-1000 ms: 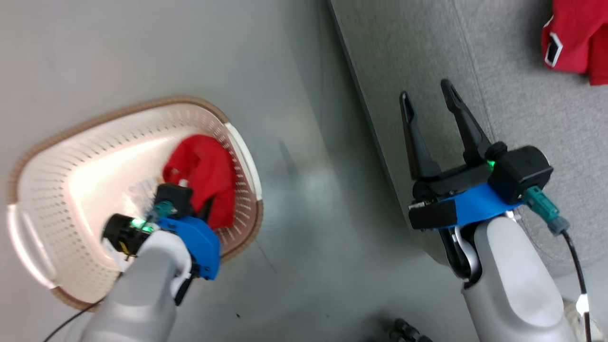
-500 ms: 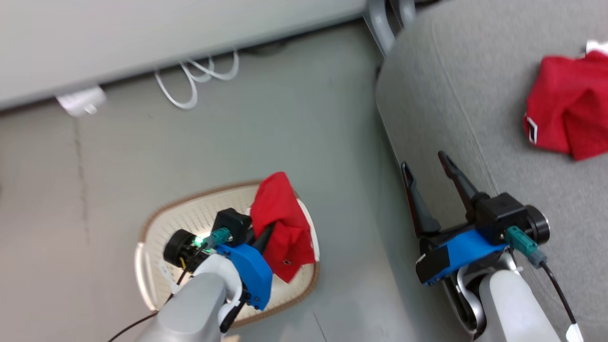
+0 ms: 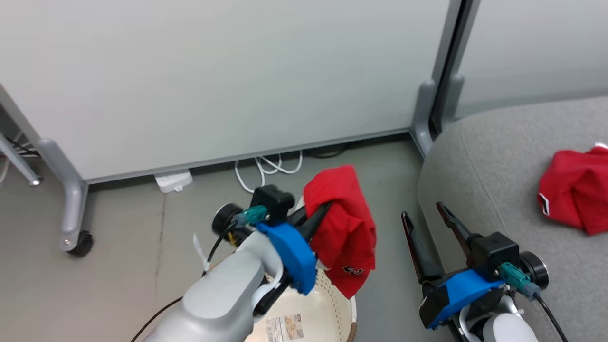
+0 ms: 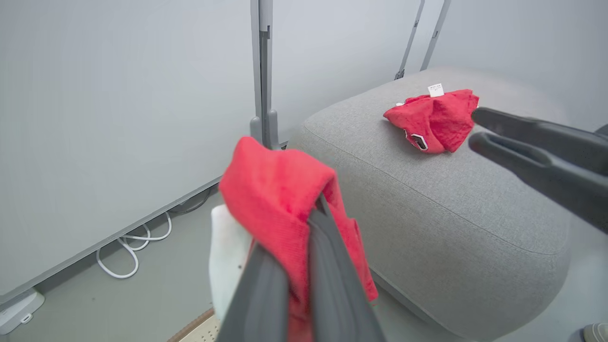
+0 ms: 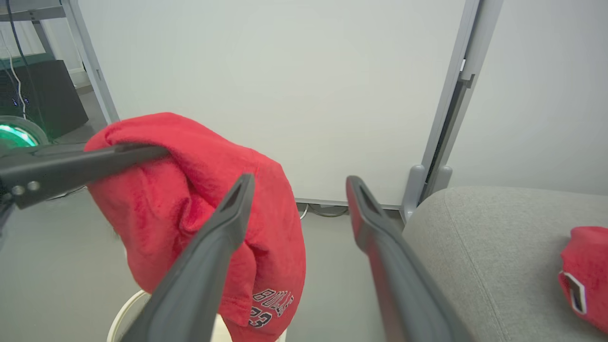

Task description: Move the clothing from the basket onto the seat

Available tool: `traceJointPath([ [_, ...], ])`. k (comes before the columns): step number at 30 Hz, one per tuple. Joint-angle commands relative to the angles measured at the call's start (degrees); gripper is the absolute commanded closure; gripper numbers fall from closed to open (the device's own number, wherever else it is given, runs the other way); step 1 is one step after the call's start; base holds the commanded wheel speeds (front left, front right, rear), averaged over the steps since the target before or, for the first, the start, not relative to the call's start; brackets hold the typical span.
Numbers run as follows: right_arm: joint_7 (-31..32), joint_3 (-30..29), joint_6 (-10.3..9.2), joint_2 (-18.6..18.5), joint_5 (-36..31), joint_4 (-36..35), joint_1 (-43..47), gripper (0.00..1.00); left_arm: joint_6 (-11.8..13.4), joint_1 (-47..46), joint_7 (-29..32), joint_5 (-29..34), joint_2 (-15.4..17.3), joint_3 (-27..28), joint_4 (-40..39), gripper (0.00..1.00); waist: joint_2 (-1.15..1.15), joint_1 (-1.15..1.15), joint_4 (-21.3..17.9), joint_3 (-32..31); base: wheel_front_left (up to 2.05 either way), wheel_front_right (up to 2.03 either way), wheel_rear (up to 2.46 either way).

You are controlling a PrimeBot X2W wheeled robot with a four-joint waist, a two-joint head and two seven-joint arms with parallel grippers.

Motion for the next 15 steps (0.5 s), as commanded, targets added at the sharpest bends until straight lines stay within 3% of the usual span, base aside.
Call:
traceJointPath([
  [1, 0.39, 0.02, -0.06, -0.1, 0.11, -0.57, 1.35, 0.0, 0.43, -1.54, 0.72, -1.38, 0.12, -0.97, -1.44, 1.0, 0.0, 0.02, 1.84, -2.0, 0.0, 0.0, 0.0],
  [15, 1.93, 1.55, -0.06, -0.1, 0.66, -1.71, 3.3, 0.0, 5.11, -7.55, 3.73, -12.87, 0.1, -7.19, -8.16, 1.0, 0.0, 0.02, 2.52, -3.69, 0.0, 0.0, 0.0],
])
